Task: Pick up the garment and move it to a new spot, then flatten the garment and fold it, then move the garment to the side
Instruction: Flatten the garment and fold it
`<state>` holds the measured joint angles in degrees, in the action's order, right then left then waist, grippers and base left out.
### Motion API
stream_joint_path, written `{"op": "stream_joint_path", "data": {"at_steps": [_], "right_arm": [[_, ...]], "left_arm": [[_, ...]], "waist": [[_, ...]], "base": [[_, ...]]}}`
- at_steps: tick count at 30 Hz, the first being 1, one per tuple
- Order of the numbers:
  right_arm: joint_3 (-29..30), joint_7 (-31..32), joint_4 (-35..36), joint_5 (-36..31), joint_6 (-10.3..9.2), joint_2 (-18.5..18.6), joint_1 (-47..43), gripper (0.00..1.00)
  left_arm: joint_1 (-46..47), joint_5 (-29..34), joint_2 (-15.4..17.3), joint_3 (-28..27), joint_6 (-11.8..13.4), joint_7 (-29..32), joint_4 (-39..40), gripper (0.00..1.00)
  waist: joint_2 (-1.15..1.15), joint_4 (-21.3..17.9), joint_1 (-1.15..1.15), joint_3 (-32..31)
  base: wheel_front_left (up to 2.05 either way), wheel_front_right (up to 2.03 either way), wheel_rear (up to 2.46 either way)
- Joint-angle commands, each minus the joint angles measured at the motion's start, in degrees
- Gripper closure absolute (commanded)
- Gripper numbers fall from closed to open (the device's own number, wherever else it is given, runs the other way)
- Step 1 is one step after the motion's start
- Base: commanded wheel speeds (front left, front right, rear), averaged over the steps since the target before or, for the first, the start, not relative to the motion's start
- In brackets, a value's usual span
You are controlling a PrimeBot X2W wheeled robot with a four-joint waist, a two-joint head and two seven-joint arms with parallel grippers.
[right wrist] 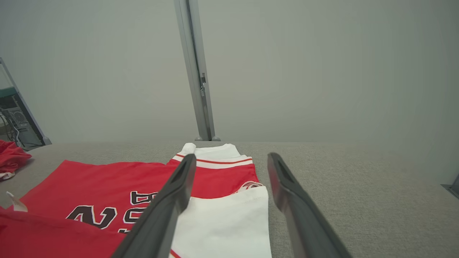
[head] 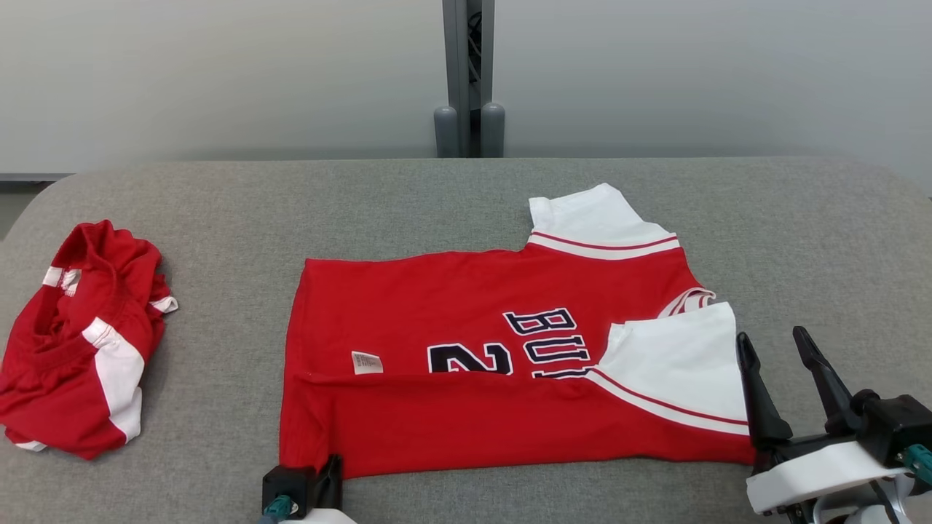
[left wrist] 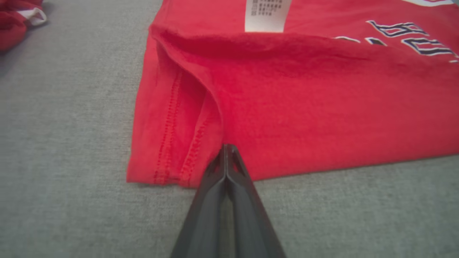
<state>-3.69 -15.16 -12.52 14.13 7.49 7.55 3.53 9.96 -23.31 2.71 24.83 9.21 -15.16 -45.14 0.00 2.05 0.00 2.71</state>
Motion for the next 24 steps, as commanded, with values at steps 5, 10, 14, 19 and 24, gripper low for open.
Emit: {"op": "stream_joint_path", "data": {"at_steps": [5, 10, 14, 19, 24], "right_arm": [[0.43, -0.13, -0.38, 0.11, 0.01, 0.18, 0.24, 0.00], [0.62, -0.12, -0.40, 0.15, 0.01, -0.23, -0.05, 0.00], [0.72, -0.12, -0.47, 0.14, 0.01, -0.58, -0.09, 0.00], [0.90, -0.13, -0.56, 0.06, 0.01, -0.90, -0.34, 0.00], [0.79, -0.13, -0.76, 0.29, 0.01, -1.16, -0.52, 0.00]], "left_arm": [[1.30, 0.58, 0.40, -0.71, 1.38, 0.17, -2.52, 1.00], [1.88, 1.98, 0.45, -2.04, 2.69, 0.19, -3.70, 1.00], [1.96, 3.04, 0.83, -2.96, 2.82, 0.18, -4.24, 1.00], [1.68, 4.28, 1.43, -3.76, 2.95, 0.17, -4.57, 1.00], [1.48, 6.10, 2.29, -4.29, 4.12, 0.11, -4.19, 1.00]], "waist": [[0.00, 0.97, 0.00, -0.11], [0.00, 1.99, 0.00, -0.36], [0.00, 2.64, 0.00, -0.54], [0.00, 3.24, 0.00, -0.92], [0.00, 3.48, 0.00, -1.44]], "base": [[0.00, 0.00, 0.00], [0.00, 0.00, 0.00], [0.00, 0.00, 0.00], [0.00, 0.00, 0.00], [0.00, 0.00, 0.00]]}}
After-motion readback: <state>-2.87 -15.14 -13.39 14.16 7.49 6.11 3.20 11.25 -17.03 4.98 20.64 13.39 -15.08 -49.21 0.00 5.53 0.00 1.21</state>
